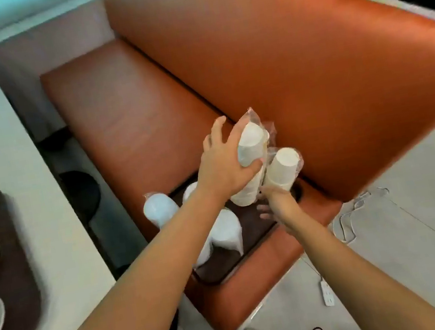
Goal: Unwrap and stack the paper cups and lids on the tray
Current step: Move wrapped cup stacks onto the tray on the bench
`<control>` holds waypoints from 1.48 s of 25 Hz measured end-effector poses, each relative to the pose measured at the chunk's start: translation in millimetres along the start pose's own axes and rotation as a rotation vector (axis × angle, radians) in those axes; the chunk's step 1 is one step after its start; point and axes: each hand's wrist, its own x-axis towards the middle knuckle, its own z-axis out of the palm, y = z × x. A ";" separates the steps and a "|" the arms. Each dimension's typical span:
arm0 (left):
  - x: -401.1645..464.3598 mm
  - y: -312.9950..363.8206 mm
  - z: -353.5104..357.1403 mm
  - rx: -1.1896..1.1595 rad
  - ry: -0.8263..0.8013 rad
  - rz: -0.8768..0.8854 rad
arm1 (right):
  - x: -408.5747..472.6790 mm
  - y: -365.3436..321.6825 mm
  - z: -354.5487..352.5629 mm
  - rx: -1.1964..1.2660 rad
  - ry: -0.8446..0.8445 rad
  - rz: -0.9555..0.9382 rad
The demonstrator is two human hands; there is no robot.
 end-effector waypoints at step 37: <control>-35.9 -33.4 -151.5 -0.302 0.408 -0.302 | 4.4 -51.1 97.8 0.581 -0.095 0.030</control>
